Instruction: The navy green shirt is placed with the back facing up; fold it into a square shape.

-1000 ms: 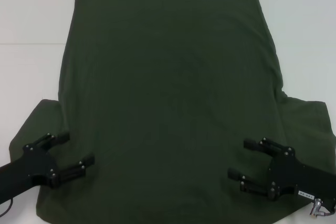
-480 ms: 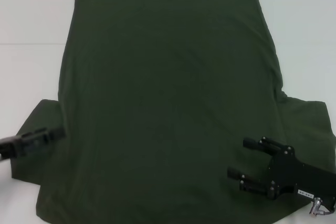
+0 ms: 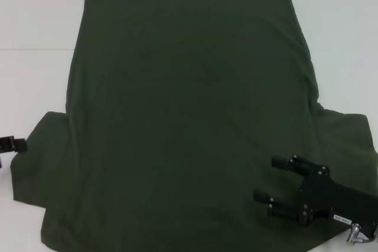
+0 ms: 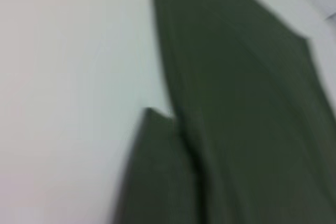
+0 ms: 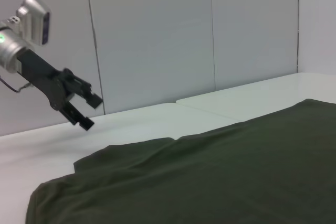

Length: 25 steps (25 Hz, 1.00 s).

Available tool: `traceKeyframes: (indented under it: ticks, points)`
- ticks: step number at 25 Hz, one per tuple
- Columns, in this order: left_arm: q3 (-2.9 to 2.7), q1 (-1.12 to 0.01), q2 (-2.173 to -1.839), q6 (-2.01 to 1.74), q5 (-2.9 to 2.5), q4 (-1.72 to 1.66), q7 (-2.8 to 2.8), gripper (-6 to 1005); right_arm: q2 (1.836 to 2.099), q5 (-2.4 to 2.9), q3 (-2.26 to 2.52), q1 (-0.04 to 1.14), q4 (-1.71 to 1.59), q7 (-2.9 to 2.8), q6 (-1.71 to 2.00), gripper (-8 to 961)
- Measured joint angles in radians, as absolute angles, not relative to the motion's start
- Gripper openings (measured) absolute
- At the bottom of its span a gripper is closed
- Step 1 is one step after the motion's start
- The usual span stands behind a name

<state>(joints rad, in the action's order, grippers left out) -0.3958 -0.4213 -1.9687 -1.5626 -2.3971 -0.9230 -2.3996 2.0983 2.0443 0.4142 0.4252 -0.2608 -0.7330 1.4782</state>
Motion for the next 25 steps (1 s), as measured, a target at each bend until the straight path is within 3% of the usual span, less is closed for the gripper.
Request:
traceKeyframes:
  ticks: [8,25]
  points:
    - [-0.409,-0.481,-1.957,-1.504,-2.536,-0.887,-2.445,945,2.098,2.045,0.414,0.432,-0.255,-0.735,1.478,851]
    - [-0.463,-0.487,-1.943,-1.443,-2.556,-0.799,-2.414,946,2.097,2.043,0.414,0.436,-0.255,-0.736,1.479,852]
